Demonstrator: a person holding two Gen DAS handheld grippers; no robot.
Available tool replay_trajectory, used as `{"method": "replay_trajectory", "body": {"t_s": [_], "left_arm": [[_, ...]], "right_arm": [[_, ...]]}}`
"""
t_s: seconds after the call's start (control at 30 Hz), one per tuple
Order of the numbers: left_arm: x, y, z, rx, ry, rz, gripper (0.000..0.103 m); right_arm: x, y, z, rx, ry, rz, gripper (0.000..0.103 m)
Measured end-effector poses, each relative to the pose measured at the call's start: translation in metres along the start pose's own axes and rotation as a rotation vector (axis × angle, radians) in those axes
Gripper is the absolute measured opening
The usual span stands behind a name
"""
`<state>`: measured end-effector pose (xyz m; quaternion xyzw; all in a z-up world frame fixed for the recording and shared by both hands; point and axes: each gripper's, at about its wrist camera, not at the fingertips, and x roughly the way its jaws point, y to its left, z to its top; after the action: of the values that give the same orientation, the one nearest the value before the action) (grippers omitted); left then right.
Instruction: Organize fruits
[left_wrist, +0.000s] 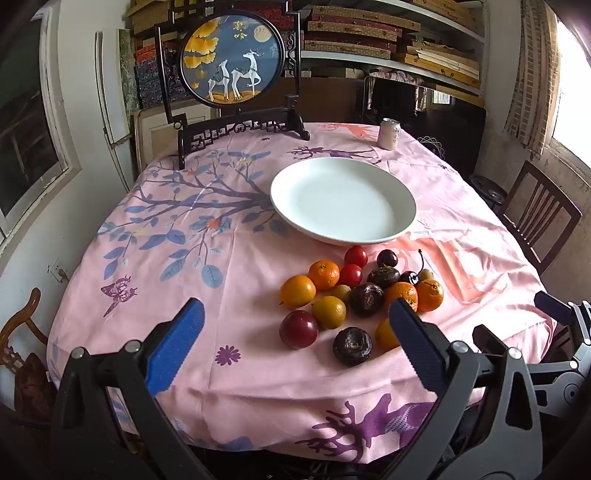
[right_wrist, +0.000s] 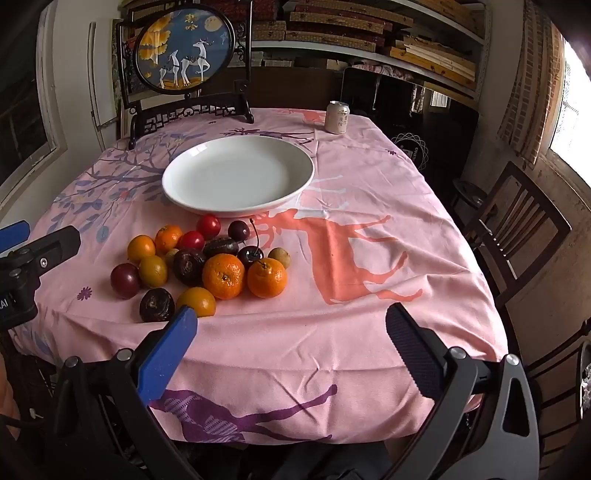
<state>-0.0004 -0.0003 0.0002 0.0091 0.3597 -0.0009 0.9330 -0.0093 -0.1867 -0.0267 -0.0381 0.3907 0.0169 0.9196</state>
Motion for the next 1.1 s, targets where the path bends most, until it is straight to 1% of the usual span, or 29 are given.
{"method": "replay_trajectory", "body": {"t_s": [1.1], "left_arm": [[0.0009,0.0001,0.0,-0.001,0.019,-0.002,0.101]], "right_arm": [[0.0016,0.0018,-0.0007,0.001,0.004,0.005,0.102]]}}
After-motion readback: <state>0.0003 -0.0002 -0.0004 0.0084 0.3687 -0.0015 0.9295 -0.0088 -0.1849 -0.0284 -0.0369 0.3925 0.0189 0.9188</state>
